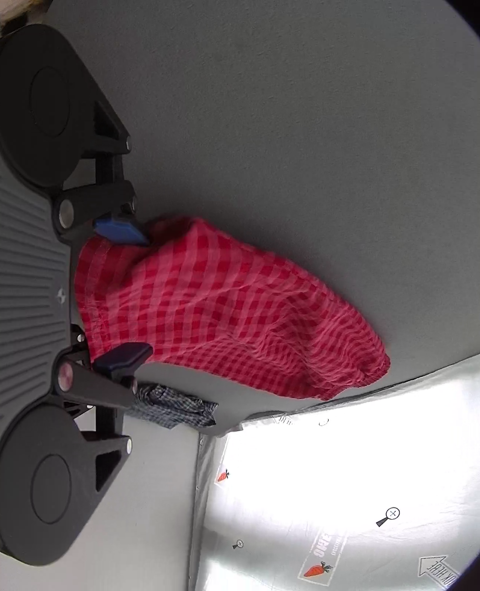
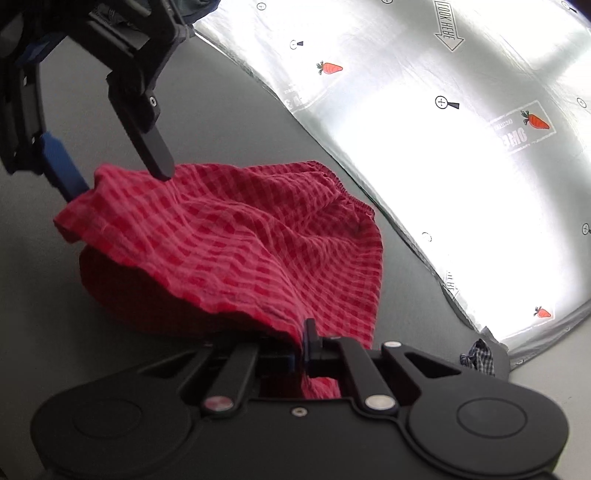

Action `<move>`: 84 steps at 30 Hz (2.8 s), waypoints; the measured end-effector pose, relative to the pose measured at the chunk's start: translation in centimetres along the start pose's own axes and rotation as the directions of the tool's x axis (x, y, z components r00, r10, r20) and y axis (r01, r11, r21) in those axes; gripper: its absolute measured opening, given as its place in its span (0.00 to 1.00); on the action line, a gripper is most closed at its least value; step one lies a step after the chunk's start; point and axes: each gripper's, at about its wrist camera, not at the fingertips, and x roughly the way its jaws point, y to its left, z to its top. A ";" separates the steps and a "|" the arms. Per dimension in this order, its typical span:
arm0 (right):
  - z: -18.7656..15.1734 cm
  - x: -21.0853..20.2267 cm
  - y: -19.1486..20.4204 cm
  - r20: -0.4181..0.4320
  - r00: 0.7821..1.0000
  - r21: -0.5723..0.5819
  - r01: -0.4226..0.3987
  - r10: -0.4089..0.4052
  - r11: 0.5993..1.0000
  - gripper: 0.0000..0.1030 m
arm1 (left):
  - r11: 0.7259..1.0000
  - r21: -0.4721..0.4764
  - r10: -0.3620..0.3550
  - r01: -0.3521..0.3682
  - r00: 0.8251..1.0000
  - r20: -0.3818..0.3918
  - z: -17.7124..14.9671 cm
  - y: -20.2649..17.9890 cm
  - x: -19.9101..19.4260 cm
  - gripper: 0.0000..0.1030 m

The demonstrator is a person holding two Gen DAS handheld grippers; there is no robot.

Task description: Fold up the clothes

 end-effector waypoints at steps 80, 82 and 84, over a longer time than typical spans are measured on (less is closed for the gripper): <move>8.3 22.3 -15.5 -0.079 0.981 -0.040 -0.183 0.180 0.982 0.23 | 0.983 -0.175 0.012 0.048 0.945 0.328 22.2 -7.9 5.4 0.14; 9.1 24.3 -16.1 -0.072 0.984 -0.015 -0.167 0.166 0.986 0.41 | 0.980 -0.193 0.011 0.058 0.940 0.340 23.3 -7.4 5.4 0.31; 9.3 25.1 -17.4 -0.057 0.988 0.097 -0.139 0.145 0.986 0.41 | 0.986 -0.155 0.005 0.057 0.928 0.373 23.4 -7.4 4.2 0.37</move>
